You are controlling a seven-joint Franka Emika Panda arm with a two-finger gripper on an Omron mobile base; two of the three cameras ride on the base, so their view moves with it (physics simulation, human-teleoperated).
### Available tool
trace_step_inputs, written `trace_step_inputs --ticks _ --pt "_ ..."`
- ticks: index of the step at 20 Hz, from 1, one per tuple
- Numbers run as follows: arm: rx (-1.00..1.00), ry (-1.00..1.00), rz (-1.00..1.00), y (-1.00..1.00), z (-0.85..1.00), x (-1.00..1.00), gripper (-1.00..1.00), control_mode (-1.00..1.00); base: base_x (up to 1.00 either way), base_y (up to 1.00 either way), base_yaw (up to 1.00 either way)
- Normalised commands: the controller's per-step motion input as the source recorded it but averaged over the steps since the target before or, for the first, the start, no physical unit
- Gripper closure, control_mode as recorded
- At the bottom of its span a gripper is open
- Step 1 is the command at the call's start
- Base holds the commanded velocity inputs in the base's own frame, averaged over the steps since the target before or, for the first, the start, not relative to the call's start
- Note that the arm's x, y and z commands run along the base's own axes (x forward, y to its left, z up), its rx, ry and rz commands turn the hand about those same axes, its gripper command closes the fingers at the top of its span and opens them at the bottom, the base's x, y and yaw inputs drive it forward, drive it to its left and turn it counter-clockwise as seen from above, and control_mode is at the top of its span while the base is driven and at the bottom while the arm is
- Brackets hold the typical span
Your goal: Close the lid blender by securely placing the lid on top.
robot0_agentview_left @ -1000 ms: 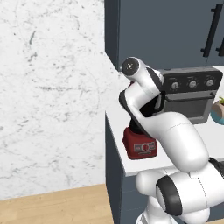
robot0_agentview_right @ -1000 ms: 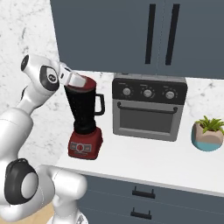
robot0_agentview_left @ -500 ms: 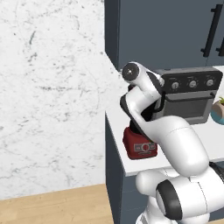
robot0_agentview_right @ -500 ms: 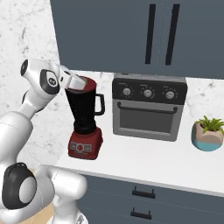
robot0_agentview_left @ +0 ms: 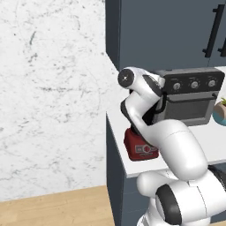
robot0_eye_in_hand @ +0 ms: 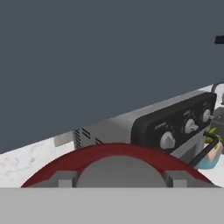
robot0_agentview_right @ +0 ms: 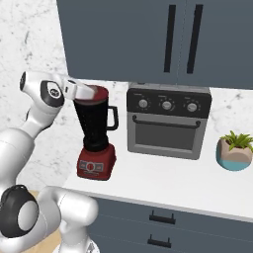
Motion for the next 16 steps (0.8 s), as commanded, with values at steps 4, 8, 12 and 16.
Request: trace_step_inputs --ticks 4,8,12,16 --pt "-0.21 0.11 0.0 0.05 -0.18 0.0 1.0 -1.0 0.0 0.0 0.0" --pt "0.0 0.01 0.0 -0.04 -0.12 0.0 1.0 -1.0 0.0 0.0 0.0" --pt "0.0 -0.04 0.0 -0.12 -0.4 0.1 1.0 -1.0 0.0 0.0 0.0" --pt "0.0 -0.1 0.0 -0.01 -0.18 0.29 1.0 -1.0 0.0 0.0 0.0"
